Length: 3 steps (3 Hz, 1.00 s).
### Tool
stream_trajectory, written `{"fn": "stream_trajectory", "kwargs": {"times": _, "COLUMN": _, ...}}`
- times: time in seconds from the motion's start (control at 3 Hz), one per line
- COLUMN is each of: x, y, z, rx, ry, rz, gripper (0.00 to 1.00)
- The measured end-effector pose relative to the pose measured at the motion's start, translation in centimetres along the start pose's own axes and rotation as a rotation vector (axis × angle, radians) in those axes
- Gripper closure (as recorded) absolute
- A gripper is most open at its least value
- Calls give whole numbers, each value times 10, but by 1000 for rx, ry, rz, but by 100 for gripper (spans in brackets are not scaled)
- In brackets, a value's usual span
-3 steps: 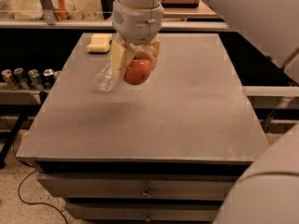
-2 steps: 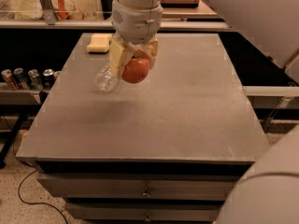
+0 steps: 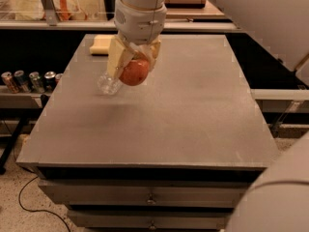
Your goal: Pick apple
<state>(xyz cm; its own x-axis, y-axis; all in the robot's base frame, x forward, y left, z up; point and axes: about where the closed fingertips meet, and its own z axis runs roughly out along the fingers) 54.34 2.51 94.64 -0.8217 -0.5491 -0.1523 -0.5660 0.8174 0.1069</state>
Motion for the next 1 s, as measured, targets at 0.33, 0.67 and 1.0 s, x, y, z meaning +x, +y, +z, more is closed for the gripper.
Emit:
{"fn": "stream_trajectory", "kwargs": {"times": 0.33, "x": -4, "y": 0, "z": 0, "rx": -1, "ry": -16, "rz": 0, "gripper": 0}}
{"fn": "stream_trajectory", "kwargs": {"times": 0.67, "x": -6, "y": 0, "z": 1, "rx": 7, "ry": -29, "rz": 11, "gripper": 0}}
{"fn": "stream_trajectory", "kwargs": {"times": 1.0, "x": -6, "y": -3, "z": 4, "rx": 28, "ry": -22, "rz": 40, "gripper": 0}}
